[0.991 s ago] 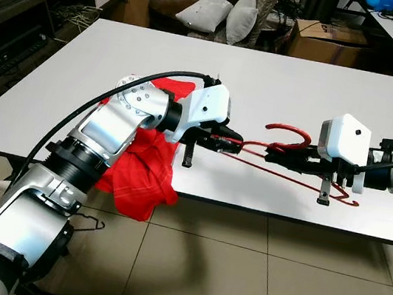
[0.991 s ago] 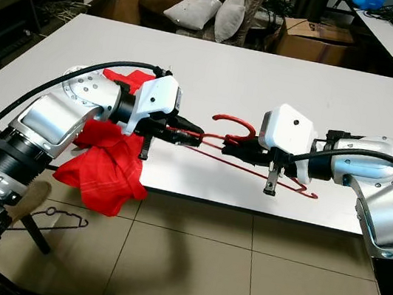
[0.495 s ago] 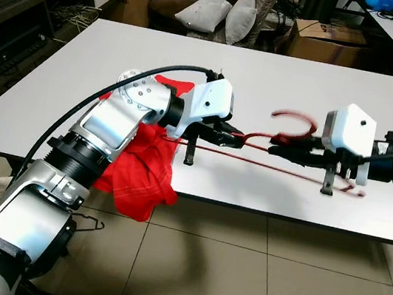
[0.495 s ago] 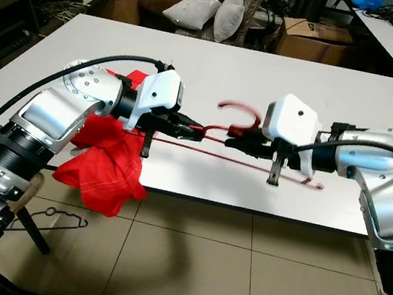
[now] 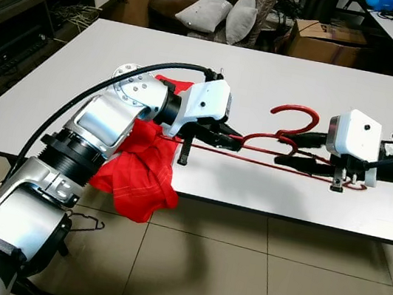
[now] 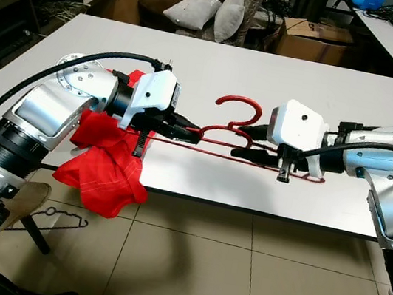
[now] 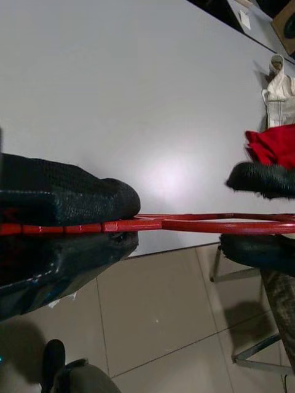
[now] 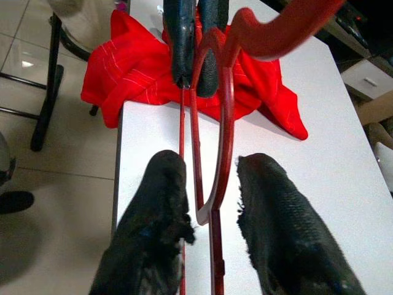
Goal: Hang hanger
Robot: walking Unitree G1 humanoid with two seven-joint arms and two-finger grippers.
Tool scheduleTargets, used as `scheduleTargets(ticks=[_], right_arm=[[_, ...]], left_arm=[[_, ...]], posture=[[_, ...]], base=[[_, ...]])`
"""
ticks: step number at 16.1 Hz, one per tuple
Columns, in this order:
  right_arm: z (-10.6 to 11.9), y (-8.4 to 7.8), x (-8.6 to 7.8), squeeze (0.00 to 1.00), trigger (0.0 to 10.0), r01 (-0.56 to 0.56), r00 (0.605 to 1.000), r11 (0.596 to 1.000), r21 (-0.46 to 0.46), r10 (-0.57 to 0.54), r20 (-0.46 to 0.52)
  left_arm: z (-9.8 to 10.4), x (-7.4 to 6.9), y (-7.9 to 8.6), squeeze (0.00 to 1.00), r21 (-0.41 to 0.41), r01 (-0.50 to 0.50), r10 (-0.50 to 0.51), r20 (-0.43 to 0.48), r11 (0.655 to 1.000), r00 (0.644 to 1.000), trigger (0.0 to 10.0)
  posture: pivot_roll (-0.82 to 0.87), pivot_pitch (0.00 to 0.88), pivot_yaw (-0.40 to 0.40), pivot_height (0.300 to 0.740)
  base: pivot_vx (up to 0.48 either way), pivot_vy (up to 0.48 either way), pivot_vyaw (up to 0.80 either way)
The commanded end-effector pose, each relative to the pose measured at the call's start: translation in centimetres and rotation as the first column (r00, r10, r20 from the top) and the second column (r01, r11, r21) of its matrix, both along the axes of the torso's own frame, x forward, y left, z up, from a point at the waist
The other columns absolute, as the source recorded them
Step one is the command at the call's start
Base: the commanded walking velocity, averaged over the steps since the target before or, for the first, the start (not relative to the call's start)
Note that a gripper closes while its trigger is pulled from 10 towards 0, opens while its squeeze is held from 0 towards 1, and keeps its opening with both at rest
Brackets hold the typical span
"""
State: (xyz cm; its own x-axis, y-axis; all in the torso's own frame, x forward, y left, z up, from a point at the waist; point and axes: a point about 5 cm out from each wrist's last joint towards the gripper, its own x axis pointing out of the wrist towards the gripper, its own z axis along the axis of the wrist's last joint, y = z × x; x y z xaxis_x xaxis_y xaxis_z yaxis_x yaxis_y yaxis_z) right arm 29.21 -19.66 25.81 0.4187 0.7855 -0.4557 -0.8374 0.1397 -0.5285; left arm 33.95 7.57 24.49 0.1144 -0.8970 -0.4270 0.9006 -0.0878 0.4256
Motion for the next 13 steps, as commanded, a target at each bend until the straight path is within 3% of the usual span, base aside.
scheduleTargets(ticks=[1, 5, 6, 7, 8, 9, 13], right_arm=[[0.10, 0.16, 0.03, 0.00, 10.0, -0.017, 1.000, 1.000, -0.019, 0.017, -0.007], [-0.37, 0.38, 0.21, 0.00, 10.0, -0.019, 1.000, 0.999, -0.039, 0.018, -0.022], [-0.42, 0.34, 0.40, 0.00, 9.3, -0.005, 1.000, 0.999, -0.037, 0.004, -0.028], [-0.44, 0.32, 0.47, 0.00, 6.4, 0.000, 1.000, 0.999, -0.038, -0.001, -0.030], [-0.50, 0.25, 0.61, 0.00, 2.6, 0.011, 0.999, 0.999, -0.043, -0.012, -0.033], [-0.51, 0.24, 0.73, 0.00, 0.0, 0.021, 0.999, 0.999, -0.034, -0.022, -0.038], [-0.33, 0.35, 0.86, 0.00, 0.0, 0.022, 0.999, 1.000, -0.017, -0.022, -0.035]], left_arm=[[1.39, -0.17, -0.42, 0.00, 0.013, 0.032, -0.033, 0.052, 0.999, 0.998, 0.0], [1.48, -0.31, -0.57, 0.00, 0.017, 0.046, -0.047, 0.052, 0.999, 0.998, 0.0], [1.54, -0.30, -0.56, 0.00, 0.017, 0.047, -0.047, 0.053, 0.999, 0.997, 0.0], [1.57, -0.31, -0.55, 0.00, 0.017, 0.047, -0.048, 0.053, 0.999, 0.997, 0.0], [1.64, -0.34, -0.54, 0.00, 0.016, 0.050, -0.050, 0.053, 0.999, 0.997, 0.0], [1.67, -0.35, -0.53, 0.00, 0.016, 0.050, -0.051, 0.055, 0.999, 0.997, 0.0], [1.72, -0.43, -0.55, 0.00, 0.013, 0.056, -0.056, 0.055, 0.998, 0.997, 0.0]], posture=[[-0.09, 0.000, 0.043, 0.740], [-0.09, 0.000, 0.039, 0.740], [-0.09, 0.000, 0.038, 0.740], [-0.09, 0.000, 0.038, 0.740], [-0.08, 0.000, 0.036, 0.740], [-0.08, 0.000, 0.035, 0.740], [-0.08, 0.000, 0.034, 0.740]], base=[[0.000, 0.000, 0.00], [0.000, 0.000, 0.00], [0.000, 0.000, 0.00], [0.000, 0.000, 0.00], [0.000, 0.000, 0.00], [0.000, 0.000, 0.00], [0.000, 0.000, 0.00]])
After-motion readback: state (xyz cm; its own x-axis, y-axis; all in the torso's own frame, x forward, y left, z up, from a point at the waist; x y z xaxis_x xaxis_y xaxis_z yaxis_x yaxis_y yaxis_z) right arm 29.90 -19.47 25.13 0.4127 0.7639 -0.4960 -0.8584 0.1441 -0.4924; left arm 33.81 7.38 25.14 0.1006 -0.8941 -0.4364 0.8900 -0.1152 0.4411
